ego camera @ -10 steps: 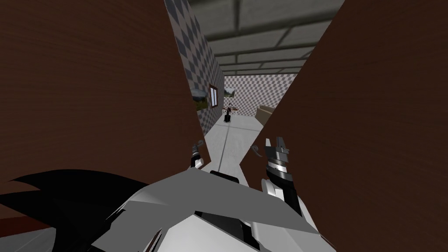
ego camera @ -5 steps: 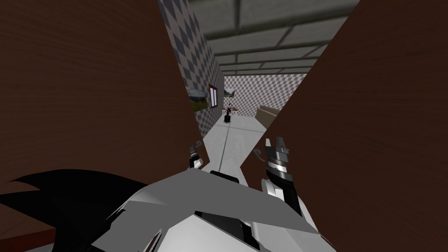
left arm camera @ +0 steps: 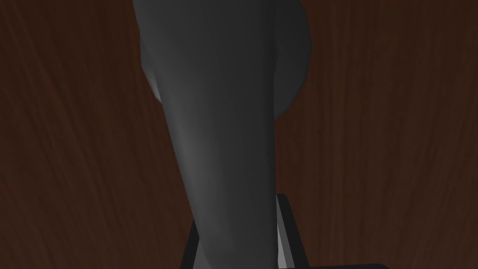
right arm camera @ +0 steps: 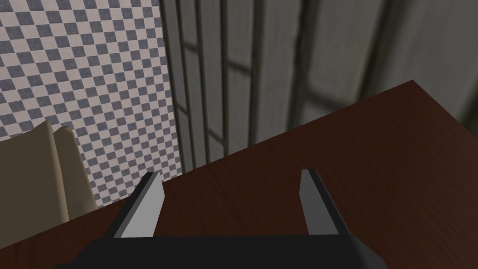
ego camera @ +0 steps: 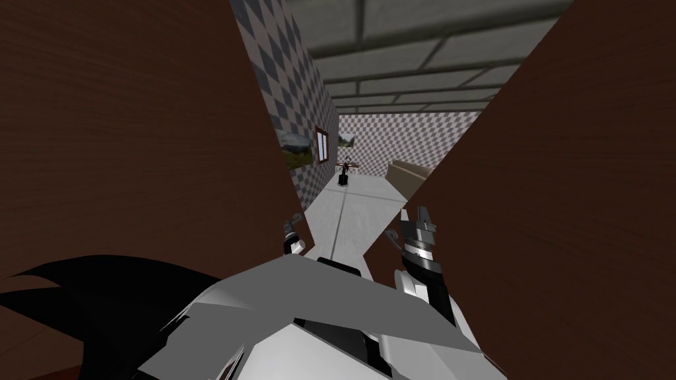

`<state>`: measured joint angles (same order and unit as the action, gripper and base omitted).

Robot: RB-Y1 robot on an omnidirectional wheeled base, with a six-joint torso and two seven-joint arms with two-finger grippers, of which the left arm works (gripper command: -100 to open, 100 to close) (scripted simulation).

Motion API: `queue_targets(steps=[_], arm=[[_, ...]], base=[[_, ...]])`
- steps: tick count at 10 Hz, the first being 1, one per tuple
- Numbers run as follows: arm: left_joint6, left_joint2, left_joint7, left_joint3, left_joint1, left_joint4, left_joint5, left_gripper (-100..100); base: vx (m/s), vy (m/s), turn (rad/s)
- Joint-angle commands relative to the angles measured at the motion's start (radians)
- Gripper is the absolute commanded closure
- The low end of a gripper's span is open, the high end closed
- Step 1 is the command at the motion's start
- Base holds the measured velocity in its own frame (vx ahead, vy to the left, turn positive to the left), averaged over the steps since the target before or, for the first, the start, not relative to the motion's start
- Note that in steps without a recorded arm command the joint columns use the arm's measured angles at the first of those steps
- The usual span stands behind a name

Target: Push the door open

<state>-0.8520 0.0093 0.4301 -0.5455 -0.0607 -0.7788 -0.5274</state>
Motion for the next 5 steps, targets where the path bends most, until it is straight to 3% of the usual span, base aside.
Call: queue_targets(steps=[1, 2, 5], arm=[[-0.007, -0.008, 0.018, -0.023, 0.013, -0.028, -0.023, 100], [-0.007, -0.008, 0.018, -0.023, 0.013, -0.028, -0.023, 100], [-0.014, -0.041, 0.043, -0.053, 0.021, -0.041, -0.061, 100]], base=[[0.114, 0.009, -0.03], [0.113, 0.009, -0.006], [0.166, 0.008, -0.003]])
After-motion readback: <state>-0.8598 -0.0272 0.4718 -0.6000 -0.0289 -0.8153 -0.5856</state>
